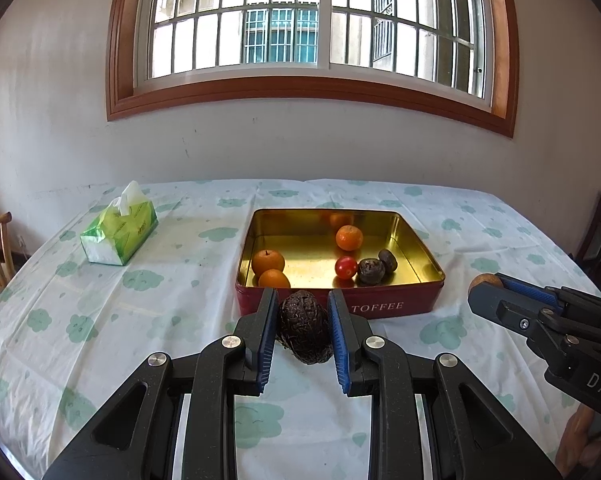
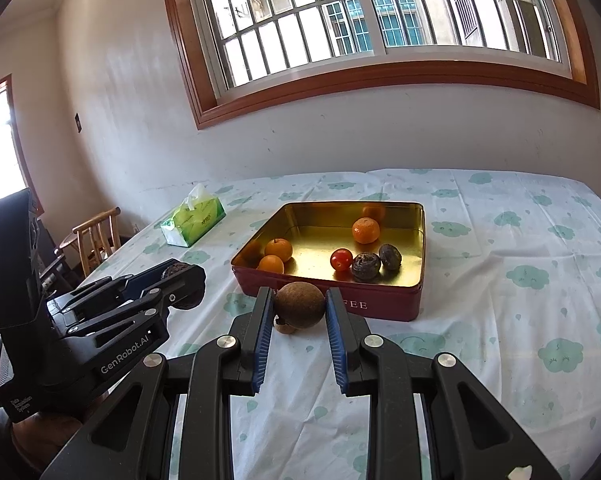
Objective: Organize fruits
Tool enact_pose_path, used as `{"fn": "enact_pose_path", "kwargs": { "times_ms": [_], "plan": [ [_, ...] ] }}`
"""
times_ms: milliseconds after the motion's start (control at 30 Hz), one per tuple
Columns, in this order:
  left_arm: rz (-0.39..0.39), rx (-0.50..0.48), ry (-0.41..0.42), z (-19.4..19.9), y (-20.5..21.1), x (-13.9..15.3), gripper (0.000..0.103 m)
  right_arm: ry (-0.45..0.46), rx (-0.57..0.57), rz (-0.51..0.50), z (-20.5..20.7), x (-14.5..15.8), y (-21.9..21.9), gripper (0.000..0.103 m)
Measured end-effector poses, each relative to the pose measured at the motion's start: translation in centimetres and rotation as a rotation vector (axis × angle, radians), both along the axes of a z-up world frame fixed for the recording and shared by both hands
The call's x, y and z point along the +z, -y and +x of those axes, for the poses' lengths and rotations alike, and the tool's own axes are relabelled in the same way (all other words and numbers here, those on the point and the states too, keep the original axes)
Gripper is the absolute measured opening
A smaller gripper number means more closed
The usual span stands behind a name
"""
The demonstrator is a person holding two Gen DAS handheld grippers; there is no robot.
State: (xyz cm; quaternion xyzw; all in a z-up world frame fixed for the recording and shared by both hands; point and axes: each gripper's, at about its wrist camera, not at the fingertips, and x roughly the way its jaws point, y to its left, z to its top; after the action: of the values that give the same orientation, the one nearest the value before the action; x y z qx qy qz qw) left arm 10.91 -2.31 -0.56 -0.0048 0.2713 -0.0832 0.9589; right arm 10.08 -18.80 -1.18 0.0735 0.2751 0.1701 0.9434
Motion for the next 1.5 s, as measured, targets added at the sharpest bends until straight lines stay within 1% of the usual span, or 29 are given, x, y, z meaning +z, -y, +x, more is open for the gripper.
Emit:
{"fn": "enact_pose_path", "kwargs": {
  "times_ms": [233,467,733,1500],
  "plan": [
    [-0.010,0.008,0.009,1.0,-0.2,-0.4,0.026,0.014,-0.012,-0.001,0.8,-0.3,-0.2,0.024],
    [-0.020,0.028,0.036,2.1,-0.8,-0.4,0.026,0.021,-0.017,0.001,1.9,-0.6,-0.3,0.024],
    [-0.014,0.035,0.035,3.2,-0.8,-0.9,0.026,0.035,-0.015,-0.016,2.8,-0.7,-0.9,0.024],
    [-0.003,0.038,0.039,4.9,-0.7,-1.1,0.026,0.035,-0.017,-0.015,4.3,-0.7,-1.2,0.024]
  ]
}}
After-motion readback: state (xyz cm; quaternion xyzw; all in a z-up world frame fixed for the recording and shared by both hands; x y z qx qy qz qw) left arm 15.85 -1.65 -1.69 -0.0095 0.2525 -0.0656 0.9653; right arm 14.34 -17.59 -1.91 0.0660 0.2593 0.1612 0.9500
